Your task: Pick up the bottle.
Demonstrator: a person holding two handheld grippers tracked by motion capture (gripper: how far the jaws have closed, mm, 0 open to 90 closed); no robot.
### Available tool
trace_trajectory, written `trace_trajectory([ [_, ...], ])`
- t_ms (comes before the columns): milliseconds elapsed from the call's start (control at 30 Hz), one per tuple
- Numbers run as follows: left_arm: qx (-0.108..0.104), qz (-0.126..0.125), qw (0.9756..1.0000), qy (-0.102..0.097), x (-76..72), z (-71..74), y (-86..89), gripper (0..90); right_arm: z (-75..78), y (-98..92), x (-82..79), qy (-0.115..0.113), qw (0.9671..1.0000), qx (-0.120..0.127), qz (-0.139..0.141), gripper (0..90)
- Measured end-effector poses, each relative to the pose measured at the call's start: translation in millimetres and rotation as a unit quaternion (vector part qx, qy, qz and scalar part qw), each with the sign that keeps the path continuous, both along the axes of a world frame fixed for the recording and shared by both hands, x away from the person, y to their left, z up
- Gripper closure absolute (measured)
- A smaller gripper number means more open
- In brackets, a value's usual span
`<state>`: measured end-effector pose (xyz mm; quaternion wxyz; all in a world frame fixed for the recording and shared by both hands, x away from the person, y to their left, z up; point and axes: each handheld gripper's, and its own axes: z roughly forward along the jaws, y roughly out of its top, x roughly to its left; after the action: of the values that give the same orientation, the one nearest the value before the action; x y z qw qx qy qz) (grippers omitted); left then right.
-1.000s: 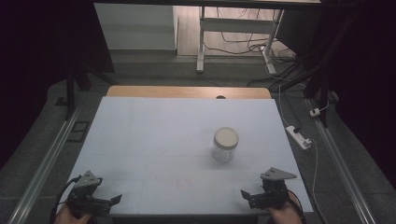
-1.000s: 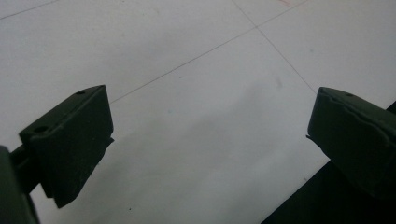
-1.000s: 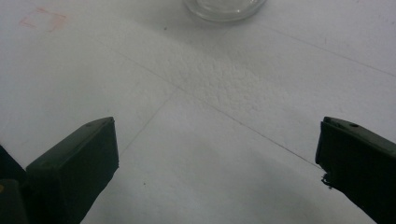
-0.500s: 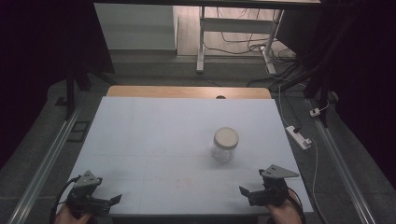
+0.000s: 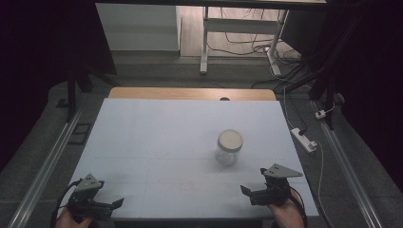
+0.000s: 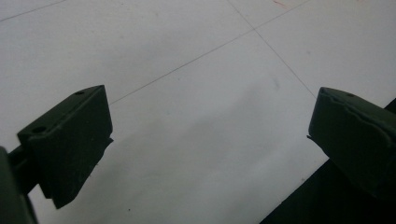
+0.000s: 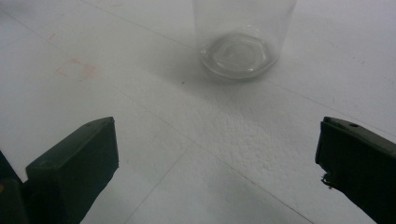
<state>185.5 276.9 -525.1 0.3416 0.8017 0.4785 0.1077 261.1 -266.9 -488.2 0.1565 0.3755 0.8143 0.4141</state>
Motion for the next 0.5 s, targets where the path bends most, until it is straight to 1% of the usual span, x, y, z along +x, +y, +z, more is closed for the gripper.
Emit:
trace_trajectory([
  [100,-0.005,0.001,1.0,0.004,-0.1,0.2,0.4,0.7,0.3,1.5,1.7,0.002,1.0,0.002,-0.001,0.0],
  [300,-0.007,0.0,1.0,0.003,-0.6,0.2,-0.1,0.6,-0.4,6.3,5.9,0.008,0.9998,0.016,0.007,0.0],
  [500,-0.011,-0.005,0.9999,0.005,-0.3,0.2,0.7,0.4,-2.0,10.2,12.7,0.009,0.9997,0.021,0.008,0.0],
])
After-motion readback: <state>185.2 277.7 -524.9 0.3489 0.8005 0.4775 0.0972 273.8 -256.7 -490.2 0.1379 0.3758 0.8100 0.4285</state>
